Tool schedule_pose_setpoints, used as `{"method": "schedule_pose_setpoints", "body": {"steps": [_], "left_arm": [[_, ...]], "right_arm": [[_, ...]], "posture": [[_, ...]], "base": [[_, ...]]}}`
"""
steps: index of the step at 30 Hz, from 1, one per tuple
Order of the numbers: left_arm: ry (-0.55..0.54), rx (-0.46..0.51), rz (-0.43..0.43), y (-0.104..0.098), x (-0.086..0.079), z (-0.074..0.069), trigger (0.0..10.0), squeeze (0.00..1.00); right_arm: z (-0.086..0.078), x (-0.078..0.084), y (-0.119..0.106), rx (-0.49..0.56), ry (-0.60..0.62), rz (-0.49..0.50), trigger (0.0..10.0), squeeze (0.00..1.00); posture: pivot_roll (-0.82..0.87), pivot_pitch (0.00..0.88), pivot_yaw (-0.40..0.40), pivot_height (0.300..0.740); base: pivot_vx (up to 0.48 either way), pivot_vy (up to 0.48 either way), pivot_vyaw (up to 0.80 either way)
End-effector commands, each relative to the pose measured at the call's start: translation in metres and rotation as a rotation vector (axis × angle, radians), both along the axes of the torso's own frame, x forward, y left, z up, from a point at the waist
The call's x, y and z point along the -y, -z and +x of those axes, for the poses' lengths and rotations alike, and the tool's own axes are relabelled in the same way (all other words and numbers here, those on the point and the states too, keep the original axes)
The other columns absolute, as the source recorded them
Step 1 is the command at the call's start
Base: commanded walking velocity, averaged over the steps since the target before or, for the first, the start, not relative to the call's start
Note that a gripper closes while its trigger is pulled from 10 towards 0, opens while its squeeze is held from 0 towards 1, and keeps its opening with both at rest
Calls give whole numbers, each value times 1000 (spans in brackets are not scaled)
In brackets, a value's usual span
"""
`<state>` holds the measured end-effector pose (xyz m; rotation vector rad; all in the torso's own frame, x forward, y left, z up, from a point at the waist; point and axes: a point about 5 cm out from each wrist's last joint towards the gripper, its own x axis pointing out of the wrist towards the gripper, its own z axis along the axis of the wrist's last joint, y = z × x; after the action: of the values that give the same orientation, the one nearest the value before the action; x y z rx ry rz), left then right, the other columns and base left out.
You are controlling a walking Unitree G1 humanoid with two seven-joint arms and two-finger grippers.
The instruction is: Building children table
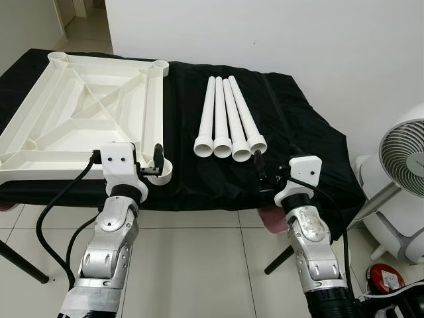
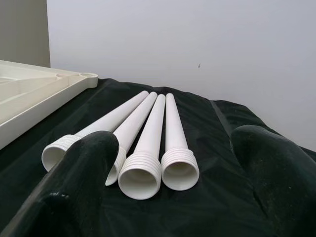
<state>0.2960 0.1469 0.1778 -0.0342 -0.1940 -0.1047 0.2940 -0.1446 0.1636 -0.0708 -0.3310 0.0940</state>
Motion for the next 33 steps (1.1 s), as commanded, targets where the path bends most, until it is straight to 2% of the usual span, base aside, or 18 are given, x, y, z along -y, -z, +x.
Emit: {"method": "schedule_pose_setpoints", "body": {"steps": [1,8,13,33], "left_arm": [[-10,-9,-4,1,1,1,10000,0],[-6,-7,-5,1,1,2,10000,0],[-7,-16,-11,2,1,2,10000,0],[-2,-20,-13,2,2,2,10000,0]], "right_arm": [[1,2,1,0,8,-11,10000,0],[2,1,2,0,9,-9,10000,0],[2,1,3,-4,11,-10,10000,0],[3,3,6,-12,16,-16,10000,0]], "posture": [[49,0,-117,740],[50,0,-118,740],[51,0,-118,740],[46,0,-118,740]], "base": [[0,0,0],[0,0,0],[0,283,0],[0,453,0]]}}
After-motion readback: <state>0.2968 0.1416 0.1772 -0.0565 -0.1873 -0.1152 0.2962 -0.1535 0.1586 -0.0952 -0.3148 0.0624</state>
